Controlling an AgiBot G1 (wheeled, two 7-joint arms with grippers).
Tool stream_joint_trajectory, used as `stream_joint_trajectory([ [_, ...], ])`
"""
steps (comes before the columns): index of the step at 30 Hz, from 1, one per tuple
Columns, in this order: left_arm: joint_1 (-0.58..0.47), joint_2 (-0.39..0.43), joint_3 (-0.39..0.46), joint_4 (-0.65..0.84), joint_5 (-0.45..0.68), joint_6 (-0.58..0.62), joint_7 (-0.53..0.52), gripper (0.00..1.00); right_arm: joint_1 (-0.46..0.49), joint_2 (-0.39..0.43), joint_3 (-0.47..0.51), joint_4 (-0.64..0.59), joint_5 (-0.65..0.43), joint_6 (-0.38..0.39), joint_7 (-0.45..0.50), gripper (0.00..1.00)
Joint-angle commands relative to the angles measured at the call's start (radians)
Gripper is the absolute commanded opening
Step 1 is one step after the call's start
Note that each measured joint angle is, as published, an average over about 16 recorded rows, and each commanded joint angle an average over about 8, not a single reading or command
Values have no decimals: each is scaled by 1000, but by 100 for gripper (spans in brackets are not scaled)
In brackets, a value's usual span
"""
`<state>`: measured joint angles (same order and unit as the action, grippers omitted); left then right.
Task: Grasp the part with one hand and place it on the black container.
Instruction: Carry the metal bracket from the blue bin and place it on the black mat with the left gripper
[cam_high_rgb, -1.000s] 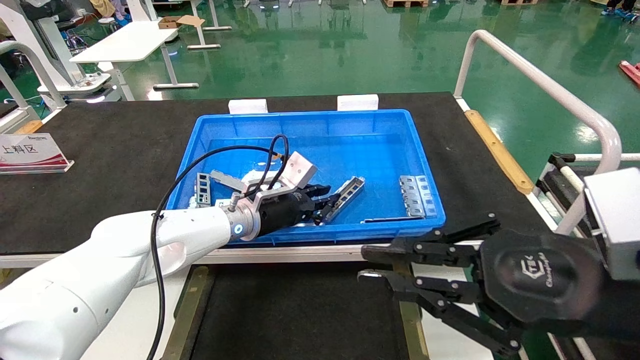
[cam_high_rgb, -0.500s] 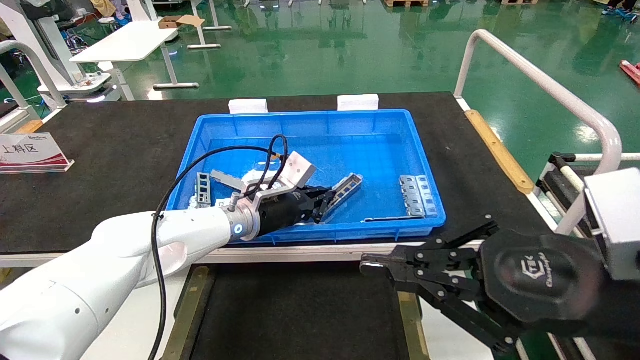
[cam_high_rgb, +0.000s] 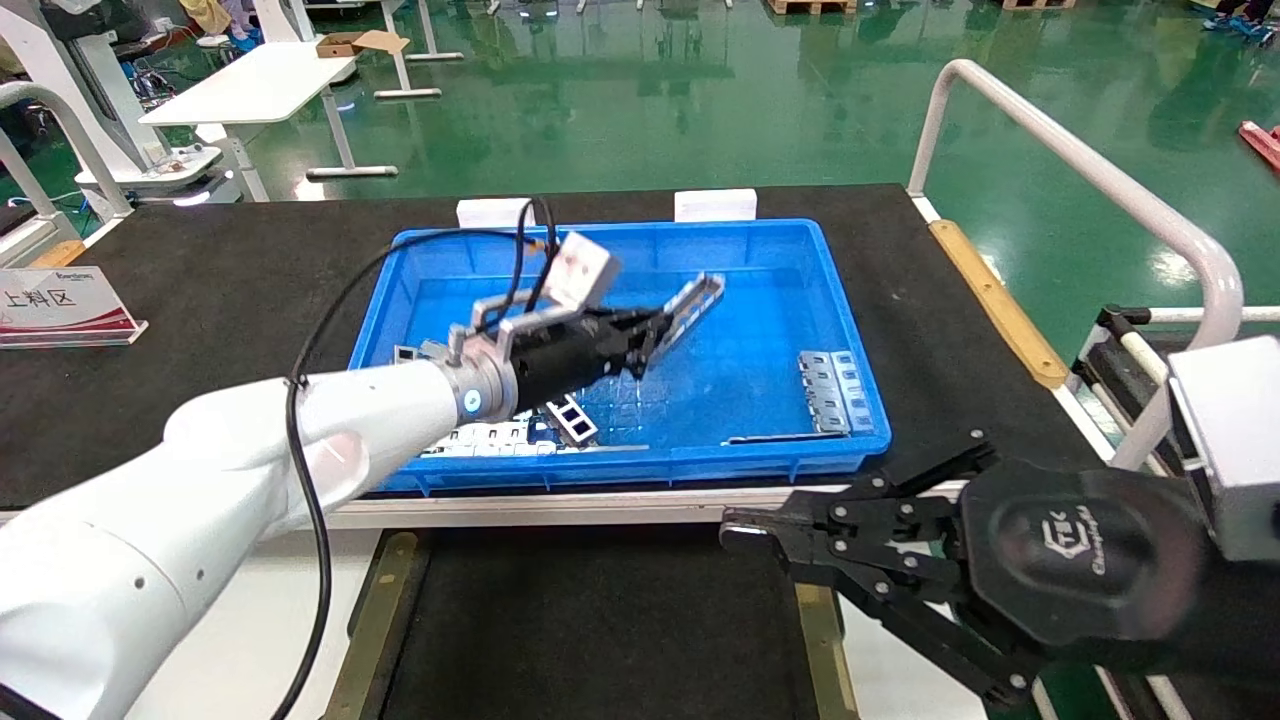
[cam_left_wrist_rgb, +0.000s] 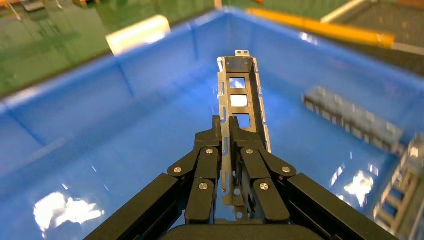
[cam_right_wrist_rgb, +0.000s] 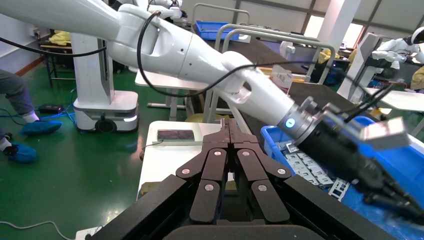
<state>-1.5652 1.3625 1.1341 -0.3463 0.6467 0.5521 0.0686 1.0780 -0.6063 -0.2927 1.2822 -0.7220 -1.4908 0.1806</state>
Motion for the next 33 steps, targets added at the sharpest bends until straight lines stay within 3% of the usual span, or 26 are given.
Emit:
stream_joint_trajectory([
  [1,-13,0,-5,0,-19,-5,1,0,0,0,0,0,0,0,0,0],
  [9,-55,-23,-23,16,-80,152,43,0,0,0,-1,0,0,0,0,0],
  [25,-7,-223,-22,31,-126,907,148,0,0,1,-2,0,1,1,-1,0],
  [33,75,-268,3,94,-104,1011,199,0,0,1,-2,0,1,1,-1,0],
])
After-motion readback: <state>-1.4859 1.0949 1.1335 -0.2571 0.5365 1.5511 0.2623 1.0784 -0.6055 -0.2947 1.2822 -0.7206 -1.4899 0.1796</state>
